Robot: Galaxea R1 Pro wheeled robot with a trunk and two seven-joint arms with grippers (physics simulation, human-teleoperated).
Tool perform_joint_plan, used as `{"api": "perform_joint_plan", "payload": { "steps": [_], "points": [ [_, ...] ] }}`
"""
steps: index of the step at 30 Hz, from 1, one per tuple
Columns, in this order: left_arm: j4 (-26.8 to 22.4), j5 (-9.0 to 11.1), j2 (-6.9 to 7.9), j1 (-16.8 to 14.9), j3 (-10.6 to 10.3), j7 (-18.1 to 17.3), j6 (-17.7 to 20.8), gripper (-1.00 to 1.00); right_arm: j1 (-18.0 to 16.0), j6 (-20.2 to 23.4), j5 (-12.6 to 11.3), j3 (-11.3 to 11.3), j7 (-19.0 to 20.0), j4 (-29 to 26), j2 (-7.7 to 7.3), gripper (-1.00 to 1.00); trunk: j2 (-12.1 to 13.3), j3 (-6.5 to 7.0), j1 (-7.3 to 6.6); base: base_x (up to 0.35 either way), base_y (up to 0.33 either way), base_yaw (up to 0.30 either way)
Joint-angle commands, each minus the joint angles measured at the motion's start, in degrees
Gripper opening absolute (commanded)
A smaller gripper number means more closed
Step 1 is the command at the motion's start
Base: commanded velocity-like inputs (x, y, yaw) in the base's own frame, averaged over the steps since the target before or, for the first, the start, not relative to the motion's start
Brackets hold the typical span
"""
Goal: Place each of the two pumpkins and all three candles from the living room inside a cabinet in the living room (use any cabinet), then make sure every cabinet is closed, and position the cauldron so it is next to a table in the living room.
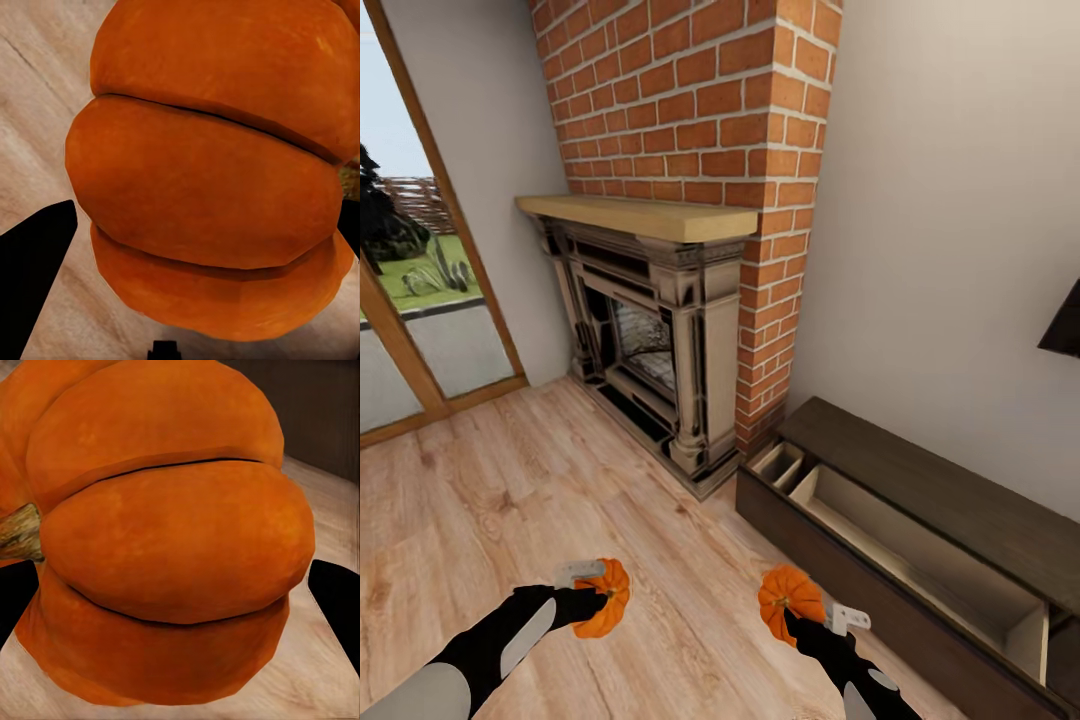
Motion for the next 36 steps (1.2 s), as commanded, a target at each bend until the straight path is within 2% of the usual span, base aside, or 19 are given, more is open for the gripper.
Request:
{"api": "perform_joint_plan", "payload": {
  "steps": [1,36],
  "points": [
    [-0.17,0.54,0.09,-0.03,-0.45,0.62,0.13,-1.00,-0.06,-0.27,-0.61,0.25,0.07,0.09,-0.02,-1.00,-0.05,-0.03,0.01,0.000,0.024,-0.277],
    [-0.17,0.54,0.11,-0.03,-0.47,0.62,0.10,-1.00,-0.06,-0.29,-0.61,0.25,0.07,0.09,-0.03,-1.00,-0.05,1.34,0.01,0.000,0.001,-0.277]
  ]
}}
